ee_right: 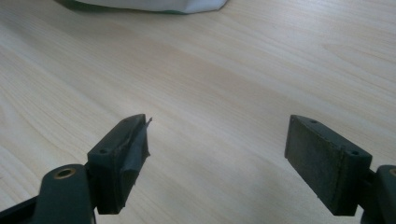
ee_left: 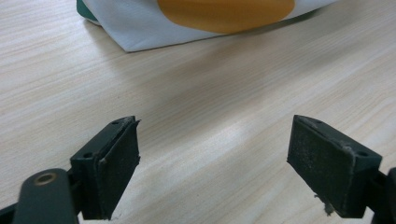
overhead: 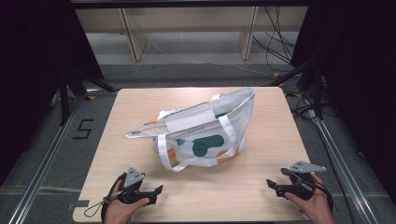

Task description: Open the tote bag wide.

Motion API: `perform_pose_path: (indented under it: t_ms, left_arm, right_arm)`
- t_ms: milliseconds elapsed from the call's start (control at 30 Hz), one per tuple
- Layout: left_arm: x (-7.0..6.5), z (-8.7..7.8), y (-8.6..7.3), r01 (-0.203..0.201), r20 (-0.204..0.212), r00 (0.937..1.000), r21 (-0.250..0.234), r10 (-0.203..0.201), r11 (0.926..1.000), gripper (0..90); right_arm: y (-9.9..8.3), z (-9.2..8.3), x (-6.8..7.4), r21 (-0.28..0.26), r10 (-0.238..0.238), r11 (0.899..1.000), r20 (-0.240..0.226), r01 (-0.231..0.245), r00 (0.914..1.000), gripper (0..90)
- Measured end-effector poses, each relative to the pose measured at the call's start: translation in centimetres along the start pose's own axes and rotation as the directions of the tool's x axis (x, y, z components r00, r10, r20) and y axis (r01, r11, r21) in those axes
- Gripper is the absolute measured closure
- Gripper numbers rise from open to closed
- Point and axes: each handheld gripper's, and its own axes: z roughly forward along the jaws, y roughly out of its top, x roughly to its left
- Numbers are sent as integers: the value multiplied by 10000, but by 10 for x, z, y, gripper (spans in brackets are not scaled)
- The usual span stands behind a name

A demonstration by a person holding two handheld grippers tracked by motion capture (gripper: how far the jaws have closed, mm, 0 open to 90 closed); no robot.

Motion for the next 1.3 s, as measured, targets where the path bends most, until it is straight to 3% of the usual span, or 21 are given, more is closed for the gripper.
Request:
perform_pose_path:
  t_ms: [67, 133, 200, 233, 367, 400, 467, 600, 633, 700, 767, 800, 900, 933, 967, 1000, 1067, 1133, 1167, 1200, 1300]
  left_arm:
    - [2, -2, 0, -278, -78, 9996, 221, 279, 9994, 158]
    - [2, -2, 0, -201, -68, 9998, 223, 202, 9996, 158]
    - [3, -2, 0, -278, -51, 9996, 280, 280, 9992, 164]
    - [1, 0, -1, 45, -32, 10000, 28, -45, 10000, 172]
    - [3, -3, 0, -284, -15, 9996, 401, 285, 9988, 200]
    - [2, -2, -1, -100, 28, 9999, 184, 99, 9998, 202]
    - [3, -3, 0, -285, 48, 9996, 331, 284, 9990, 215]
    - [1, -2, 0, 74, 68, 9999, 162, -75, 9998, 254]
    - [4, -3, -1, -99, 225, 9997, 578, 86, 9983, 256]
    - [3, -2, -1, 261, 382, 9989, 329, -273, 9991, 334]
    - [3, -4, 0, 154, 409, 9990, 343, -168, 9993, 458]
    - [4, -6, 4, -70, 563, 9984, 363, 50, 9993, 569]
    - [7, -8, 7, 46, 963, 9953, 281, -72, 9996, 778]
    - [5, -8, 8, 434, 1103, 9930, 4, -432, 9991, 833]
    - [7, -10, 9, 376, 1204, 9920, -37, -369, 9993, 858]
    - [7, -10, 9, 376, 1204, 9920, -37, -369, 9993, 879]
    - [6, -16, 19, 635, 1376, 9888, -436, -570, 9970, 893]
    - [5, -24, 34, 482, 1546, 9872, -626, -380, 9969, 895]
    - [7, -28, 39, 233, 1554, 9878, -690, -123, 9973, 895]
    - [6, -32, 47, 354, 1645, 9861, -698, -235, 9969, 895]
    - [5, -42, 72, -30, 1628, 9865, -849, 168, 9964, 895]
  right_arm:
    - [0, 0, 0, 2, -12, 10000, 11, 12, 10000, 227]
    - [0, 0, 0, -105, -1, 9999, 201, 3, 9998, 228]
    - [0, 0, 0, -109, 15, 9999, 107, -14, 9999, 226]
    - [0, 0, 0, -118, 11, 9999, 83, -10, 10000, 220]
    - [1, 1, 1, -252, -3, 9997, -297, -5, 9996, 202]
    - [1, 1, 1, -221, -15, 9998, -305, 8, 9995, 199]
    - [2, 2, 2, -228, -1, 9997, -362, -7, 9993, 197]
    - [5, 1, 3, -358, 3, 9994, -404, -18, 9992, 222]
    - [6, 0, 3, -464, -83, 9989, -442, 63, 9990, 237]
    - [10, -1, 4, -672, -157, 9977, -665, 112, 9977, 291]
    - [11, -2, 4, -667, -228, 9976, -697, 181, 9973, 331]
    - [15, -4, 7, -700, 17, 9975, -1040, -90, 9946, 476]
    - [21, -5, 8, -851, -277, 9963, -1595, 142, 9868, 687]
    - [25, -5, 8, -1119, -640, 9926, -1483, 476, 9869, 756]
    - [31, -7, 9, -1045, -752, 9929, -1793, 570, 9809, 809]
    - [31, -7, 9, -1045, -752, 9929, -1793, 570, 9809, 809]
    - [51, -12, 12, -1485, -1284, 9836, -1755, 1027, 9761, 900]
    - [67, -15, 16, -1872, -1308, 9777, -1868, 954, 9737, 900]
    - [78, -18, 16, -2011, -1729, 9702, -1860, 1348, 9672, 900]
    - [86, -21, 18, -1970, -1733, 9709, -1867, 1359, 9670, 900]
    - [118, -28, 27, -2331, -2151, 9580, -1978, 1672, 9564, 900]
